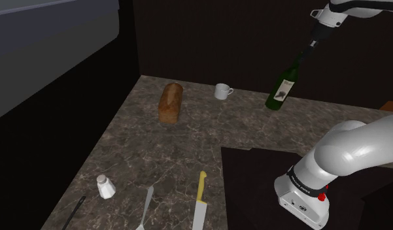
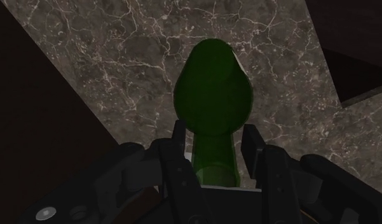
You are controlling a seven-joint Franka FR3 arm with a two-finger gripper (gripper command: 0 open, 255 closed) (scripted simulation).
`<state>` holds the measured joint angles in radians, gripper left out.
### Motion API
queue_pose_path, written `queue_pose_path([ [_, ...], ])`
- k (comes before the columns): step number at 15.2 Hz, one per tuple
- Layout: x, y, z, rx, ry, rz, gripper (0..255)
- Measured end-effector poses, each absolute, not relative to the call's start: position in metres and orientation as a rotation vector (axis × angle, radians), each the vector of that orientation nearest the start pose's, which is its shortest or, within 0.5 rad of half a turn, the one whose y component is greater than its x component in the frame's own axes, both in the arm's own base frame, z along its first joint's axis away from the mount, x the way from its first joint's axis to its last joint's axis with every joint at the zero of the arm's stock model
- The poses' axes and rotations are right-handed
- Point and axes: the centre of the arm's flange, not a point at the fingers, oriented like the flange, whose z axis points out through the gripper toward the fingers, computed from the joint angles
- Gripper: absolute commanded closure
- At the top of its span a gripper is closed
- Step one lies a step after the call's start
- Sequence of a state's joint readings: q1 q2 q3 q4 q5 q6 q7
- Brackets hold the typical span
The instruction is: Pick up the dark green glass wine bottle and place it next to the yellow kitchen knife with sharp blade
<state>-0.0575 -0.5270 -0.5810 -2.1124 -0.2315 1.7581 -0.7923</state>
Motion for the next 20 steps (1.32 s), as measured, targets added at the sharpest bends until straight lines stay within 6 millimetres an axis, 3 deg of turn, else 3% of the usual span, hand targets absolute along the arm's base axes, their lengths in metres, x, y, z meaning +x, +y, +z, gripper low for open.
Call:
queue_pose_path([
  [20, 0.306, -0.309, 0.696, -3.140, -0.373, -0.174, 255],
])
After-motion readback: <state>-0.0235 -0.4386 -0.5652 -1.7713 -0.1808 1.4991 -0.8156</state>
